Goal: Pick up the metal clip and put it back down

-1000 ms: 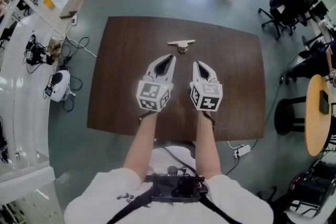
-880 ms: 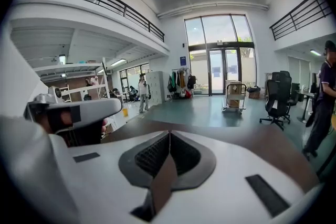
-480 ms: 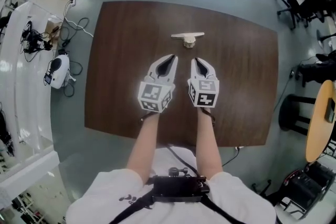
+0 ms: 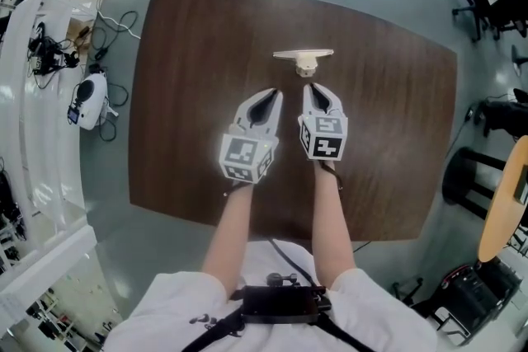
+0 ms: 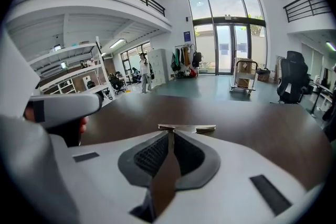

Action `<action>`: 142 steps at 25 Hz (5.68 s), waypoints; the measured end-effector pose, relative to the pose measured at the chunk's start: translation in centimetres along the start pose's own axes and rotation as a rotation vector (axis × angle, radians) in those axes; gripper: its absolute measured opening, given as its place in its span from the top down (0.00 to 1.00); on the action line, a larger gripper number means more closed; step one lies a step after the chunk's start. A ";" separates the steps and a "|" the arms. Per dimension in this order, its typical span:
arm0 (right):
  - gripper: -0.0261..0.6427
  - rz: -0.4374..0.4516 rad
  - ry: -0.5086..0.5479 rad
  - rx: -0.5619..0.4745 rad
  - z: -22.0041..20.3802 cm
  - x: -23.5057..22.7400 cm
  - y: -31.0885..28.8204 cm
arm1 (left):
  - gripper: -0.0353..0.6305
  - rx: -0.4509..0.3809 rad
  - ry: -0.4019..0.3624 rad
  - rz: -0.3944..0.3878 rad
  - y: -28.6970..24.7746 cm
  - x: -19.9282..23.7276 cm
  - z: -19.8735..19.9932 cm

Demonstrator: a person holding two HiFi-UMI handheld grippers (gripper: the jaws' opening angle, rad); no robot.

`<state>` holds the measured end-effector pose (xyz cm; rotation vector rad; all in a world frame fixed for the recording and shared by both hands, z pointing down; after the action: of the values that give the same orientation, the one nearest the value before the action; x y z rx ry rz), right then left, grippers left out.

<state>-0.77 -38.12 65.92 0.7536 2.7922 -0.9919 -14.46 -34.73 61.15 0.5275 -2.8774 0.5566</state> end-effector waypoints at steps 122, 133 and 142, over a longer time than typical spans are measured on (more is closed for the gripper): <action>0.52 -0.601 0.032 -0.696 4.1 -0.3 50.1 | 0.93 -0.278 -0.214 -0.550 16.1 -31.1 14.3; 0.52 -0.654 -0.050 -0.614 -0.6 -7.8 51.1 | 0.93 -0.154 -0.218 -0.614 11.6 -36.9 9.8; 0.52 -0.654 -0.113 -0.511 -5.8 -12.9 49.8 | 0.93 -0.057 -0.218 -0.629 8.3 -40.2 5.1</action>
<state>34.77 -6.71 45.11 -0.2830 3.0205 -0.2954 19.15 -17.00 44.76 1.4795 -2.6688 0.3215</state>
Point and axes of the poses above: the fingertips, and each gripper's own axes: y backward along the fingers, x to its left, z out of its top, the point moved 6 cm from there along y, backward along the fingers, and after that the axes turned 9 degrees about z, right-handed, at the moved point
